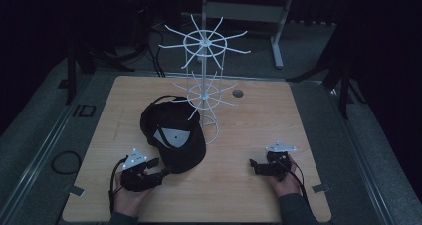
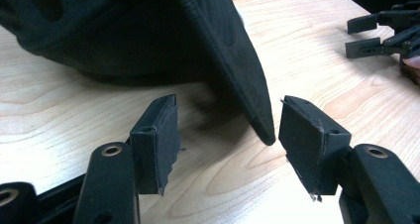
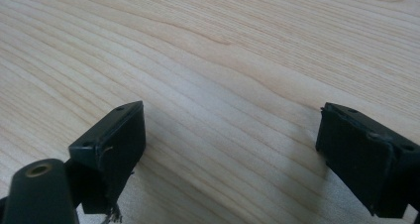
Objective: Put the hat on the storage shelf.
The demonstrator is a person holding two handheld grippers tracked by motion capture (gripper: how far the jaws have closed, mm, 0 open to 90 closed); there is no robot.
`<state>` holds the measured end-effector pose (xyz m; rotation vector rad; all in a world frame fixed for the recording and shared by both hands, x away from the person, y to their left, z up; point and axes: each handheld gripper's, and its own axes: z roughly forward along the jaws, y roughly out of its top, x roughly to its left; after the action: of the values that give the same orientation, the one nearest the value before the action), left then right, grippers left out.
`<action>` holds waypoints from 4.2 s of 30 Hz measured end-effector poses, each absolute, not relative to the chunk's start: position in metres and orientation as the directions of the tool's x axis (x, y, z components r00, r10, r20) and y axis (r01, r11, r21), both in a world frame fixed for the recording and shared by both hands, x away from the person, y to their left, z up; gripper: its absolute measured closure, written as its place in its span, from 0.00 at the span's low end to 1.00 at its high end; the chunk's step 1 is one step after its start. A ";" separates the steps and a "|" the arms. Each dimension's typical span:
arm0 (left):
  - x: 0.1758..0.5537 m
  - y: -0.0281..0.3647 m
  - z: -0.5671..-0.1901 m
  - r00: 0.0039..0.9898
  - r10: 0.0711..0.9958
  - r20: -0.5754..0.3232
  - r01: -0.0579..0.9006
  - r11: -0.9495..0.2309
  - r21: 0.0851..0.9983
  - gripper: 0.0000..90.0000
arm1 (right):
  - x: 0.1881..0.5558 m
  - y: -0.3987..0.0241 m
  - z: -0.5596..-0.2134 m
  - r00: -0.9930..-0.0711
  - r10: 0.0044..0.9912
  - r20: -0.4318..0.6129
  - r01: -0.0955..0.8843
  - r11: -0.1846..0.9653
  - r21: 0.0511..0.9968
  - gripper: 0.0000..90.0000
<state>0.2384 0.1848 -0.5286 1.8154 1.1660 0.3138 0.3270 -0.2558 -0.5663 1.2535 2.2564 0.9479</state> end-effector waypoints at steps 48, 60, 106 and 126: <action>0.256 0.161 -0.529 0.495 0.830 -0.256 0.617 -0.128 0.777 0.46 | 0.327 -0.256 -0.566 -0.524 0.852 -0.011 0.588 0.371 0.718 0.13; 0.263 0.151 -0.540 0.496 0.832 -0.248 0.620 -0.140 0.772 0.46 | 0.327 -0.256 -0.566 -0.525 0.851 -0.011 0.588 0.372 0.719 0.13; 0.272 0.144 -0.550 0.485 0.800 -0.353 0.662 -0.072 0.746 0.80 | 0.327 -0.256 -0.566 -0.525 0.851 -0.011 0.588 0.372 0.719 0.13; 0.270 0.165 -0.536 0.445 0.811 -0.381 0.679 -0.028 0.734 0.87 | 0.327 -0.256 -0.566 -0.524 0.852 -0.011 0.588 0.371 0.718 0.13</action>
<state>0.2696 0.1655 -0.5358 1.7538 1.2836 0.1755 0.3270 -0.2558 -0.5663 1.2536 2.2563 0.9476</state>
